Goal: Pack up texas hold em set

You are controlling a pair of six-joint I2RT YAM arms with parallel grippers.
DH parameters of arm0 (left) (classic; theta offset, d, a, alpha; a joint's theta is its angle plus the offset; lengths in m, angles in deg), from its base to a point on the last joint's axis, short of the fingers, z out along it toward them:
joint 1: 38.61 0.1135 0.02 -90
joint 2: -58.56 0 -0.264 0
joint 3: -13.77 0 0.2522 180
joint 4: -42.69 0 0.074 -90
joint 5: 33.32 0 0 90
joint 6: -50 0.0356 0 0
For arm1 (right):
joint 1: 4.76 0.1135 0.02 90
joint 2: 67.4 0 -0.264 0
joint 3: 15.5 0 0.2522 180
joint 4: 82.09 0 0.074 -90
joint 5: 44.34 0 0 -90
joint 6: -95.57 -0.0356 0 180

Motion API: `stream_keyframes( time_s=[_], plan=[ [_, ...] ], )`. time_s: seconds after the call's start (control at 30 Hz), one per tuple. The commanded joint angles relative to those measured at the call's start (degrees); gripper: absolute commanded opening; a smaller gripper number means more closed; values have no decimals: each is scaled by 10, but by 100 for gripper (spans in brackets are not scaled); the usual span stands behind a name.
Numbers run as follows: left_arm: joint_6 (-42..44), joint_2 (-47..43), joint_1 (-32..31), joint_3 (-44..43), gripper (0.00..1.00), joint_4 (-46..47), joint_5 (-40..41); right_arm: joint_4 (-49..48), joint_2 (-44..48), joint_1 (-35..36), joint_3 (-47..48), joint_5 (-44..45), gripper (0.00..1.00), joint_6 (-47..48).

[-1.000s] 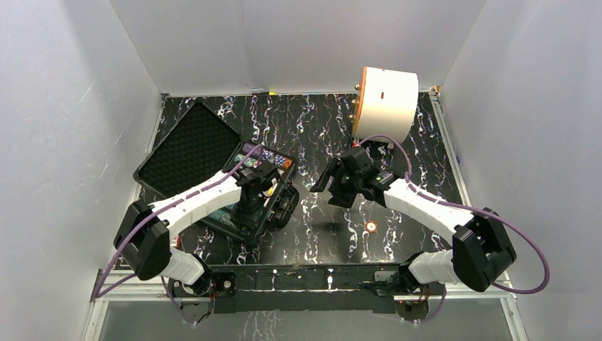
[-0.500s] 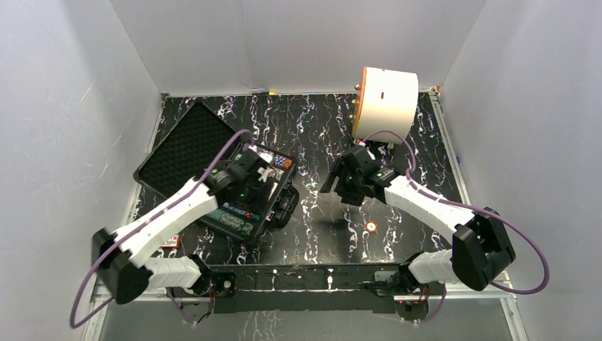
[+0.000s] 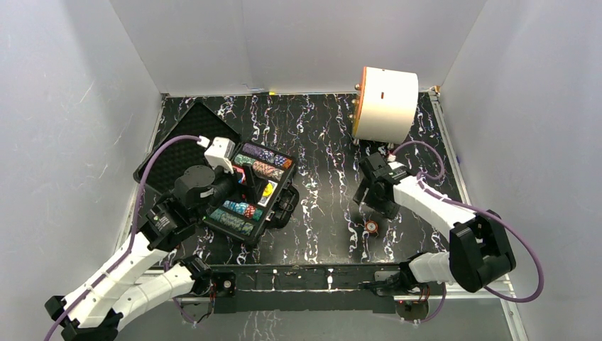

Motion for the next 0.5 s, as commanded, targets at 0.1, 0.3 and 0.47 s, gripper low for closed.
stream_keyframes(
  time_s=[0.1,0.3,0.47],
  plan=[
    [-1,-30,2,24,84,95,39,6,34,-51,-55,-23,90,0],
    [-7,-21,1,30,86,105,38,-11,31,-58,-68,-60,85,14],
    [-8,-11,1,28,86,104,35,-13,22,-58,-75,-78,80,15]
  ],
)
